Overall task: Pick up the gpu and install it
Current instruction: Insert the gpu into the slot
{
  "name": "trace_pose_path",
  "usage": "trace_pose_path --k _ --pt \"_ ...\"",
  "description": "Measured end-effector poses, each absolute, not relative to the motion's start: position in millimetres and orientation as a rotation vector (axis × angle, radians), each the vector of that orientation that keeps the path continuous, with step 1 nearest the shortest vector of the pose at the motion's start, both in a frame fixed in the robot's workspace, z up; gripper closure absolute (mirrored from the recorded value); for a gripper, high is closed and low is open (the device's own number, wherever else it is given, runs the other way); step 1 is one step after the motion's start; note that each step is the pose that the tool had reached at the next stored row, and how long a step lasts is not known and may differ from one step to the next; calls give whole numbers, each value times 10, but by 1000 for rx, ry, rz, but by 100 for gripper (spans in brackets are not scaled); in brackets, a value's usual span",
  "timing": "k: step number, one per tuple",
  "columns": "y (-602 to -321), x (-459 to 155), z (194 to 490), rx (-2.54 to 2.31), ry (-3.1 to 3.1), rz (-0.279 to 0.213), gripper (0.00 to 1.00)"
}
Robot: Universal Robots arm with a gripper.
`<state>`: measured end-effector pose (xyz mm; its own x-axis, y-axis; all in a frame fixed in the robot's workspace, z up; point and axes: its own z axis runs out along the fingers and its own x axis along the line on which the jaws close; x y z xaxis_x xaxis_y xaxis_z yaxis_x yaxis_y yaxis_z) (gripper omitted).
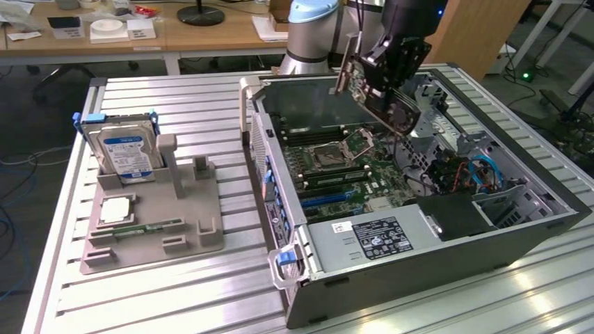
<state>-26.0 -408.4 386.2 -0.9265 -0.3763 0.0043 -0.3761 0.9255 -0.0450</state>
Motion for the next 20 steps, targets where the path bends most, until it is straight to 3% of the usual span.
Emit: trace_pose_path --k 20 --pt "-4084 -260 3860 -1140 2913 -68 73"
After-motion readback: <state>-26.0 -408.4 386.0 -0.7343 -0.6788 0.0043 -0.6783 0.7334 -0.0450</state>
